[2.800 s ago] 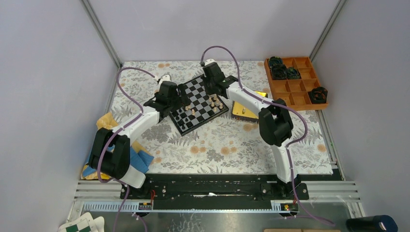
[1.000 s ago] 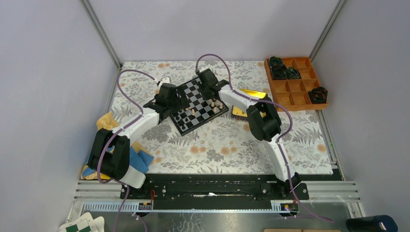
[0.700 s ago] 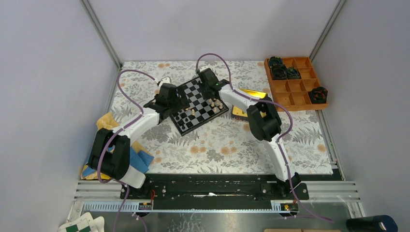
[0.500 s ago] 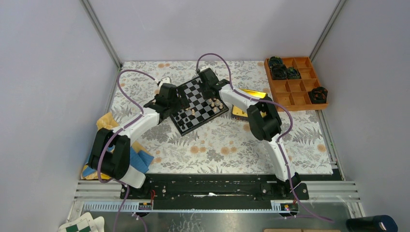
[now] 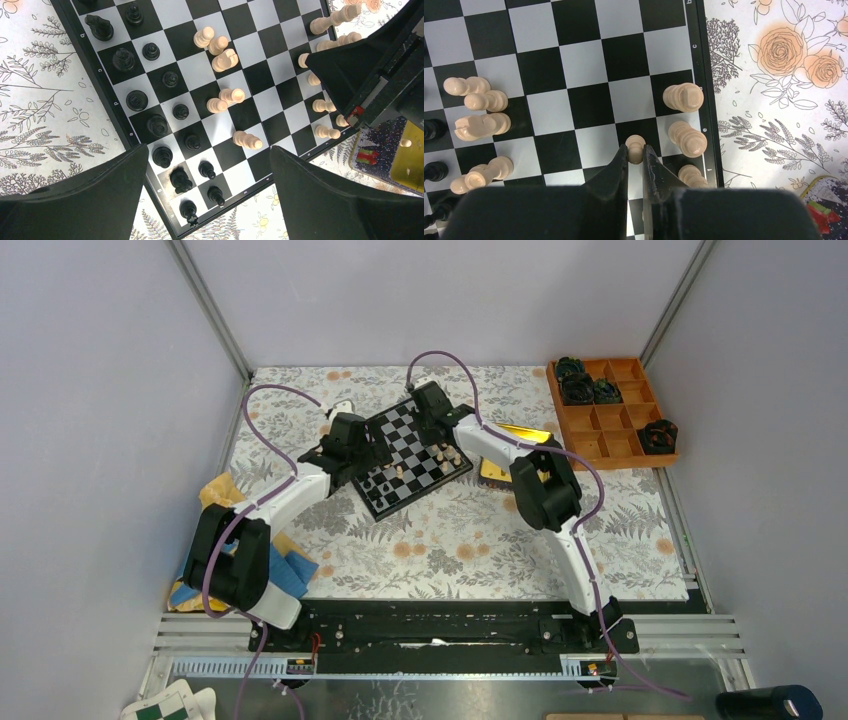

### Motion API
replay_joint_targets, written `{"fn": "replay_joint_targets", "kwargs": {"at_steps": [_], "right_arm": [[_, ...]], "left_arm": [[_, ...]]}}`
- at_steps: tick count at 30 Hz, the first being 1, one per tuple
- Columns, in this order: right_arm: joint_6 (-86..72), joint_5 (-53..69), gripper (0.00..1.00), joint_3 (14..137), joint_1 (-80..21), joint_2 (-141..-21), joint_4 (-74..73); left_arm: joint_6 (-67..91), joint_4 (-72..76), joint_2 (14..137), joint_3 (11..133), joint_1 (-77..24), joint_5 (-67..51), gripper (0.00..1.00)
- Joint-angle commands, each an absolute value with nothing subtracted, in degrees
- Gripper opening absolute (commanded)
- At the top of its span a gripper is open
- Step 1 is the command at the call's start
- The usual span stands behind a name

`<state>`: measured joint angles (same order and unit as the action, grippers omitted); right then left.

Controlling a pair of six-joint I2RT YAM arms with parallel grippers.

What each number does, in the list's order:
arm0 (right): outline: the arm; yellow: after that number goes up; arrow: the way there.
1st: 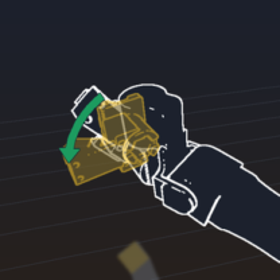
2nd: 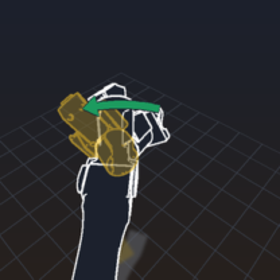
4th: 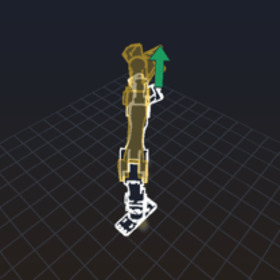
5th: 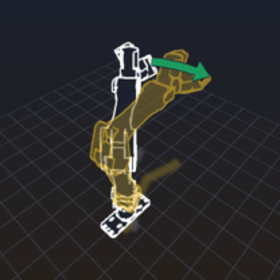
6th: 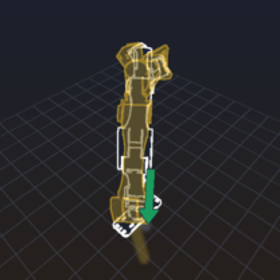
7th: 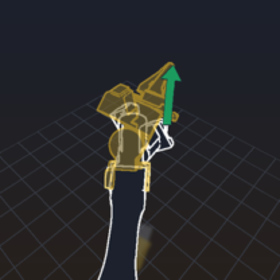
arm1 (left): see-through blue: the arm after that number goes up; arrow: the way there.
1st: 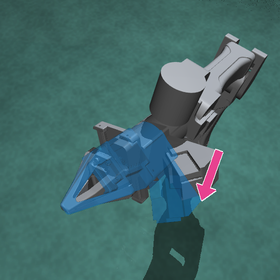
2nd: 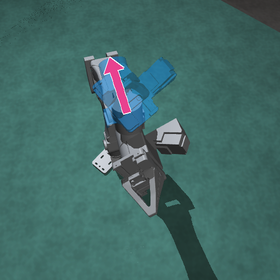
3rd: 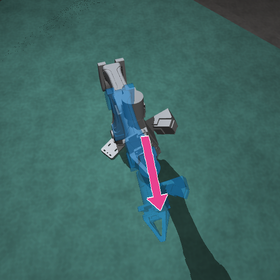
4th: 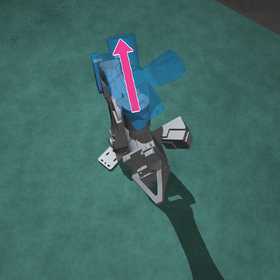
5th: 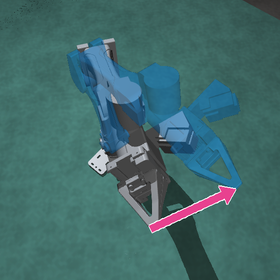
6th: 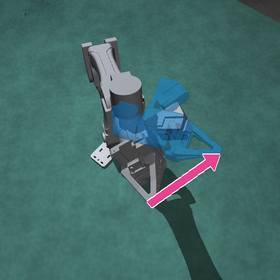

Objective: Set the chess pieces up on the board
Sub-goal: Place the chess piece on the chessboard.

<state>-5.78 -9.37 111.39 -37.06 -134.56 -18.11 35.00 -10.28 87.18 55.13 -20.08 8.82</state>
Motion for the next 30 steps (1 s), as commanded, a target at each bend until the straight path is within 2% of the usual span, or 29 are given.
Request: {"fn": "replay_joint_targets", "kwargs": {"at_steps": [1,9,17,30], "right_arm": [[-4.9,-9.5,0.09,114.2,-36.7,-135.5,-17.1],[-4.9,-9.5,0.16,114.7,-36.7,-135.8,-17.1],[-4.6,-9.5,0.31,114.5,-36.7,-135.4,-16.6],[-3.4,-9.2,0.34,113.1,-36.6,-132.3,-14.8]], "left_arm": [[34.3,-8.9,87.7,54.3,-19.6,8.3,0.99],[34.2,-8.8,88.1,54.4,-19.6,8.1,0.99],[34.1,-8.8,88.2,54.7,-19.6,8.0,0.99],[33.7,-8.8,88.0,54.8,-19.6,8.1,0.99]]}}
